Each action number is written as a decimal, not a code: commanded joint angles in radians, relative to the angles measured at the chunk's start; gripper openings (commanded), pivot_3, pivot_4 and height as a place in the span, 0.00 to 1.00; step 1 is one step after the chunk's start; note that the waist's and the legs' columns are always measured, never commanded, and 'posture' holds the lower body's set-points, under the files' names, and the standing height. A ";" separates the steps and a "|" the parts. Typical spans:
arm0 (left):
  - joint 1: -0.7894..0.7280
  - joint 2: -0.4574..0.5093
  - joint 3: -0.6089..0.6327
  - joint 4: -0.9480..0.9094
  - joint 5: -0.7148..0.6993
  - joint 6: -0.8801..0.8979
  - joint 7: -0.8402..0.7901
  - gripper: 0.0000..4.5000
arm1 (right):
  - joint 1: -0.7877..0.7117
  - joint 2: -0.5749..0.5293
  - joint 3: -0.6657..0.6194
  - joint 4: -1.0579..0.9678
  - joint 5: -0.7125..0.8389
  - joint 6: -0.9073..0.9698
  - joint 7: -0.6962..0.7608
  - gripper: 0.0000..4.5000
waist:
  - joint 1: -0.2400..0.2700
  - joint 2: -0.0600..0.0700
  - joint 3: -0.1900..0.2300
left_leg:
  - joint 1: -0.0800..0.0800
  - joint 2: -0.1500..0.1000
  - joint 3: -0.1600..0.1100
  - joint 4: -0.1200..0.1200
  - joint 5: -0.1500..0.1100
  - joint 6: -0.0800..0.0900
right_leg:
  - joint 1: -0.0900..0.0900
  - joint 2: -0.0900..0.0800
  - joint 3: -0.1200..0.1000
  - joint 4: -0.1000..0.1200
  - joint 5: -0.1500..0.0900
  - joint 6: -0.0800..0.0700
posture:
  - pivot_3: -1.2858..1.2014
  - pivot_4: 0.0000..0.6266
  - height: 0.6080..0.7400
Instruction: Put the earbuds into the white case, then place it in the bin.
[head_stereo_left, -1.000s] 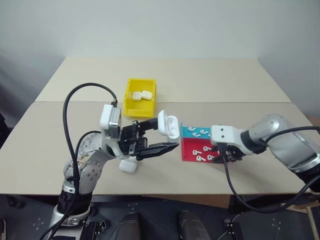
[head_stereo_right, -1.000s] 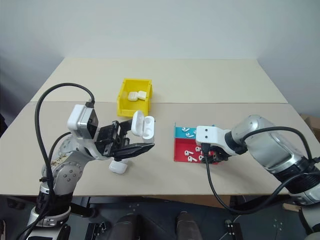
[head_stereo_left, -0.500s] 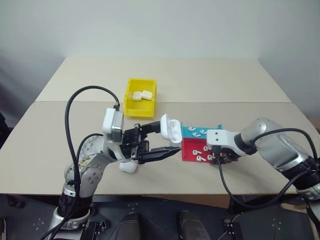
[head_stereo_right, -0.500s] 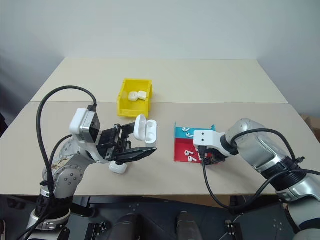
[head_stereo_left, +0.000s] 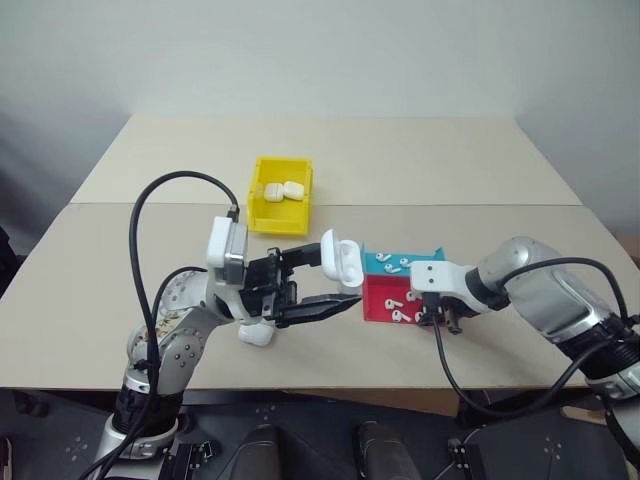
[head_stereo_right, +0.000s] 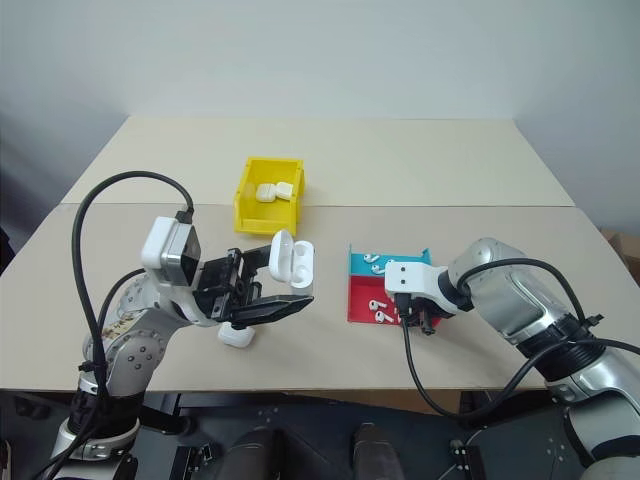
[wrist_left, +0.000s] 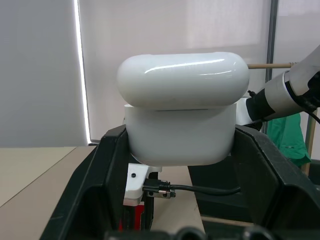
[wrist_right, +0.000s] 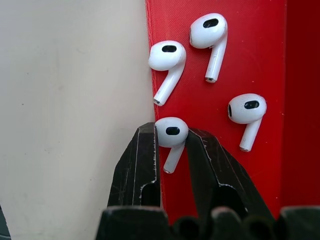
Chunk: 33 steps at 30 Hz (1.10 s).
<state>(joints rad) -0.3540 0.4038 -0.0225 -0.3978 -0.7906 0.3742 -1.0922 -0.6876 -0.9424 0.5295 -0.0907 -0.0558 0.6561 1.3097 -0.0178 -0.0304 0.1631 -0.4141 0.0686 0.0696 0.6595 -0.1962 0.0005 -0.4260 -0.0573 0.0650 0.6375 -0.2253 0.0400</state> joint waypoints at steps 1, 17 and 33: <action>-0.009 0.003 0.008 -0.028 -0.009 -0.020 -0.003 0.62 | 0.013 -0.026 -0.077 -0.058 0.029 0.036 0.009 0.13 | 0.002 0.000 0.000 | 0.000 0.000 0.000 0.000 0.000 0.000 | 0.000 0.000 0.000 0.000 0.000 0.000 | 0.52 0.24 1.00; -0.100 -0.040 0.001 0.078 -0.010 -0.005 -0.007 0.62 | 0.085 0.250 -0.876 -0.285 0.681 0.265 -0.187 0.13 | 0.003 0.000 0.000 | -0.002 0.000 -0.002 -0.001 0.000 0.000 | 0.002 0.000 -0.002 -0.007 0.004 0.005 | 0.52 0.24 1.00; -0.180 -0.065 -0.014 0.160 0.017 -0.013 -0.047 0.62 | 0.089 0.485 -0.878 -0.495 1.187 0.249 -0.618 0.13 | -0.001 0.000 0.000 | -0.003 0.000 -0.002 -0.002 0.000 0.000 | 0.002 0.000 -0.002 -0.008 0.004 0.005 | 0.52 0.24 1.00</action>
<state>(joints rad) -0.5137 0.3461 -0.0308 -0.2211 -0.7761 0.3758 -1.1344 -0.5950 -0.4559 -0.3584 -0.5480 1.0925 0.9287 0.7090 -0.0184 -0.0303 0.1632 -0.4170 0.0687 0.0673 0.6572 -0.1963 0.0006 -0.4242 -0.0574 0.0629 0.6296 -0.2209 0.0447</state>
